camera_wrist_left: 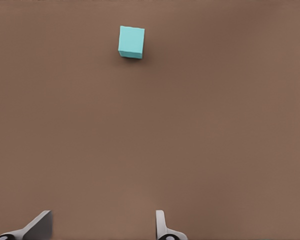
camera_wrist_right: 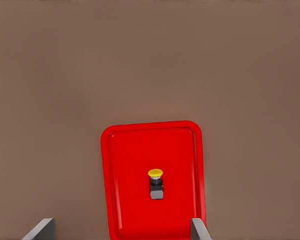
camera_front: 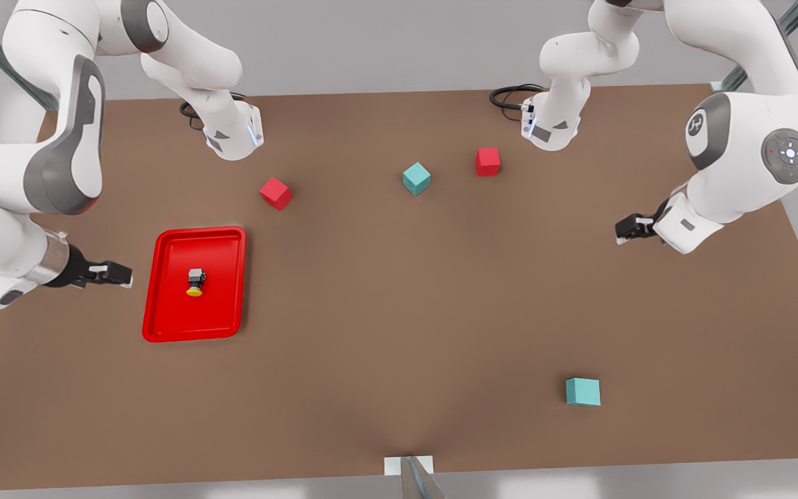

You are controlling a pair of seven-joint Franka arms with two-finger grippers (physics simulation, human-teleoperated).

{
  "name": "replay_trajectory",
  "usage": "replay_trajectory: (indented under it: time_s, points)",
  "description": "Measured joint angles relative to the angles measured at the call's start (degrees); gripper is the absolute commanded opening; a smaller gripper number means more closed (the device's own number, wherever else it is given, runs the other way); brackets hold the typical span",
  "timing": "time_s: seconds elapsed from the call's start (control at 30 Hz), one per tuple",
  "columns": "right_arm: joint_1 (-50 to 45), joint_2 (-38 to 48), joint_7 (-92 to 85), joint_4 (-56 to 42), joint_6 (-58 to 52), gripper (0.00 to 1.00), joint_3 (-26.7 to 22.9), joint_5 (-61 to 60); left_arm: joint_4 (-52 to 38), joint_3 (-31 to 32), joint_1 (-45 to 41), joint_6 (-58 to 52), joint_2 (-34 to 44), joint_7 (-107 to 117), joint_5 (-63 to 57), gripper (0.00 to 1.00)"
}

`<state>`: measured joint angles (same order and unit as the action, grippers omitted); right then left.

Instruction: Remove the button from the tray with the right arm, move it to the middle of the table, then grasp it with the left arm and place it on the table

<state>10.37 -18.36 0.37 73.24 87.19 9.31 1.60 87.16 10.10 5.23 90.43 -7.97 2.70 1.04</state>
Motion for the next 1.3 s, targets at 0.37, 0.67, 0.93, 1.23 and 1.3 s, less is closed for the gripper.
replay_trajectory:
  time_s: [0.37, 0.67, 0.93, 1.23, 1.3]
  points:
    - [-8.73, -1.03, 4.32, 1.12, 0.35, 1.00, 1.05, -1.01, -1.09, -0.11, -0.11, 1.41, -5.29, 0.99, -0.99, 1.00]
    - [-6.04, 2.98, 8.76, 23.58, 8.00, 1.00, 1.10, -1.57, -2.15, -0.02, -4.63, 10.70, -16.79, 1.63, -1.33, 1.00]
    - [3.33, -3.33, 6.76, 32.05, 20.20, 1.00, 1.24, -1.62, -2.14, -0.01, -4.83, 12.88, -16.92, 2.01, -1.34, 1.00]
    - [7.27, -1.82, -0.46, 39.55, 30.62, 1.00, 4.21, -1.60, -2.11, -0.08, -4.78, 13.49, -17.00, 2.30, -1.28, 1.00]
    - [7.09, 2.42, -1.76, 44.11, 31.71, 1.00, 5.26, -1.33, -2.02, -0.08, -4.79, 13.54, -17.04, 2.35, -1.27, 1.00]
